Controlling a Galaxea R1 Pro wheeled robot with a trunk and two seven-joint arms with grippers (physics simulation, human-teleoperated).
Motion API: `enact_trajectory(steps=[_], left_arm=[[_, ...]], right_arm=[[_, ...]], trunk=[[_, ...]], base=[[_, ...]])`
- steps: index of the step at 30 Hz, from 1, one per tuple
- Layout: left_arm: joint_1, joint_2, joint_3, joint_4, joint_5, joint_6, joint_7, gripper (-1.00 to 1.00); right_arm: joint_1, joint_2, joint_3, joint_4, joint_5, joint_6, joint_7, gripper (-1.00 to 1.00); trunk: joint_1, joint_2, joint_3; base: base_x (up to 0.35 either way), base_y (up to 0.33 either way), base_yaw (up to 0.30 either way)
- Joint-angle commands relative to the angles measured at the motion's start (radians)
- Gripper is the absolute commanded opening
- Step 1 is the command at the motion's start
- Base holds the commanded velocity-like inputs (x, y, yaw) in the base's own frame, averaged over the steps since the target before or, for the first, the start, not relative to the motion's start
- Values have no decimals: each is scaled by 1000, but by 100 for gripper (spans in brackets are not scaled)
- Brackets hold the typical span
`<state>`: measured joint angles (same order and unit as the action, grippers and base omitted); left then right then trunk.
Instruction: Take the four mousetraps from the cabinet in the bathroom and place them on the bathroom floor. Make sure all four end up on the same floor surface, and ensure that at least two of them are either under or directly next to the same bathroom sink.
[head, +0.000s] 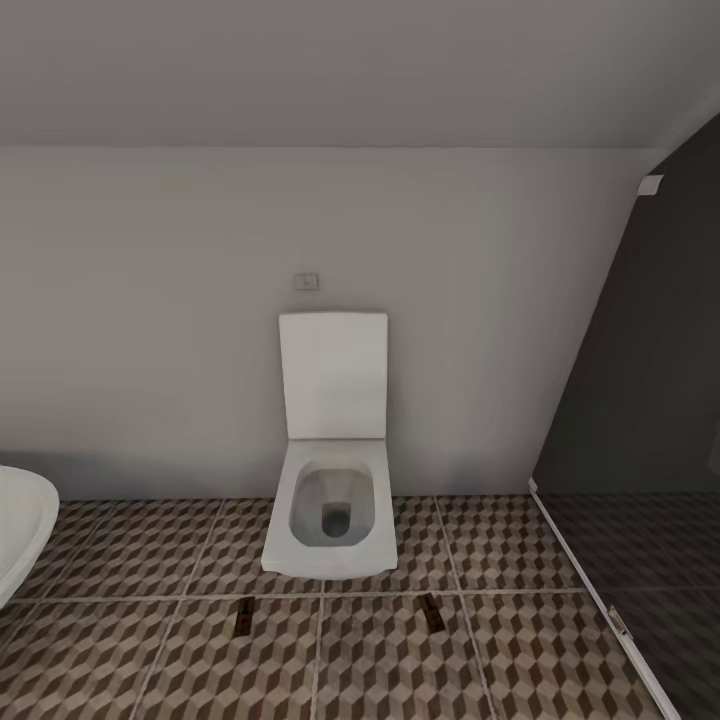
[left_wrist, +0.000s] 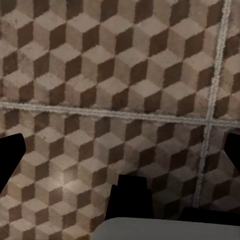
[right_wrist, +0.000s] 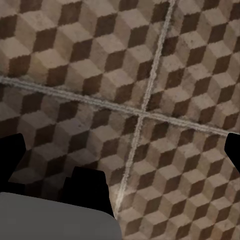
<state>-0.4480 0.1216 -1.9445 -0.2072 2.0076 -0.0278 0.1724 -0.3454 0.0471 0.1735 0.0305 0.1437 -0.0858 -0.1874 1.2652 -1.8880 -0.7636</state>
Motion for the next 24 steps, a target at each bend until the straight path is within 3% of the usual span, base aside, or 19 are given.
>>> enact_trajectory(steps=[1,14,24], left_arm=[[-1,1,-7,-4,5,-3,7,100],[-1,3,-7,1,4,-3,7,100],[-1,28,-7,0,3,-3,7,100]], right_arm=[[-1,0,1,3,10,-3,-6,100],[-1,0,1,3,10,-3,-6,100],[-1,0,1,3,10,-3,-6,100]], trunk=[[0,0,-1],[0,0,-1],[0,0,-1]], base=[[0,0,0],[0,0,0],[0,0,0]])
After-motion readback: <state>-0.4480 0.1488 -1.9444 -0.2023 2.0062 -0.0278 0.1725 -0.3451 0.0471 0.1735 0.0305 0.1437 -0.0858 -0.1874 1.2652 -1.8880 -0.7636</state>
